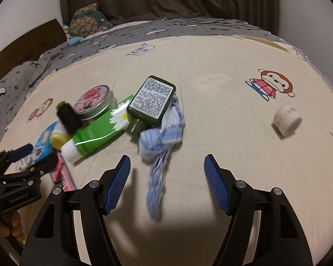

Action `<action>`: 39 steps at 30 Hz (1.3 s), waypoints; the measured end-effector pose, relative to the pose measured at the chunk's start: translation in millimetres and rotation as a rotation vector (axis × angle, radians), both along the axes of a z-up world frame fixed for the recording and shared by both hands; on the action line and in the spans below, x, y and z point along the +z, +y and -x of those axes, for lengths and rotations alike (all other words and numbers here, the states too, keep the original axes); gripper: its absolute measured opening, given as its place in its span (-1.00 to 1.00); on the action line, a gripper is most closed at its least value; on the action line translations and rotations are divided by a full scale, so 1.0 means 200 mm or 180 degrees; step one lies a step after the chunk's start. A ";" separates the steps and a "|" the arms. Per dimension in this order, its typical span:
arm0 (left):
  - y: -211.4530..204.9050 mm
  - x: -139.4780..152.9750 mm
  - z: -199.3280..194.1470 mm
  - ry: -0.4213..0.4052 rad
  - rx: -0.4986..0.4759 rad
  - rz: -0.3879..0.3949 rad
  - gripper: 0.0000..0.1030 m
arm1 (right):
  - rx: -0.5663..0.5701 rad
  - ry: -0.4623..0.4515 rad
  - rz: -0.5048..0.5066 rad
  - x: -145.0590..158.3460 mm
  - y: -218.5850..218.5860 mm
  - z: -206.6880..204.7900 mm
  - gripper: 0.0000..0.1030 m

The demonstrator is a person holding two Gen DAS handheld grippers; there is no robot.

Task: Collect trash
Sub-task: 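Grasp the blue wipes pack with the left gripper while the right grasps the blue-white cloth toy, then lower the wipes pack and cloth toy into the dark bin and open both grippers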

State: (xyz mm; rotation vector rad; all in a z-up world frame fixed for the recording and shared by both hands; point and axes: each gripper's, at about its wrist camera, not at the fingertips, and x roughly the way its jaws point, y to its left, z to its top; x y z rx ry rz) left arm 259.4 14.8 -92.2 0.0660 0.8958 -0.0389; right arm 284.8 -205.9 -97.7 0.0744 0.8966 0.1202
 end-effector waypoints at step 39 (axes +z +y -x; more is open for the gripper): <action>-0.17 0.14 1.08 -0.0321 -0.0883 0.0363 -0.25 | 0.0702 -0.0265 -0.0076 0.21 -0.01 1.07 -0.50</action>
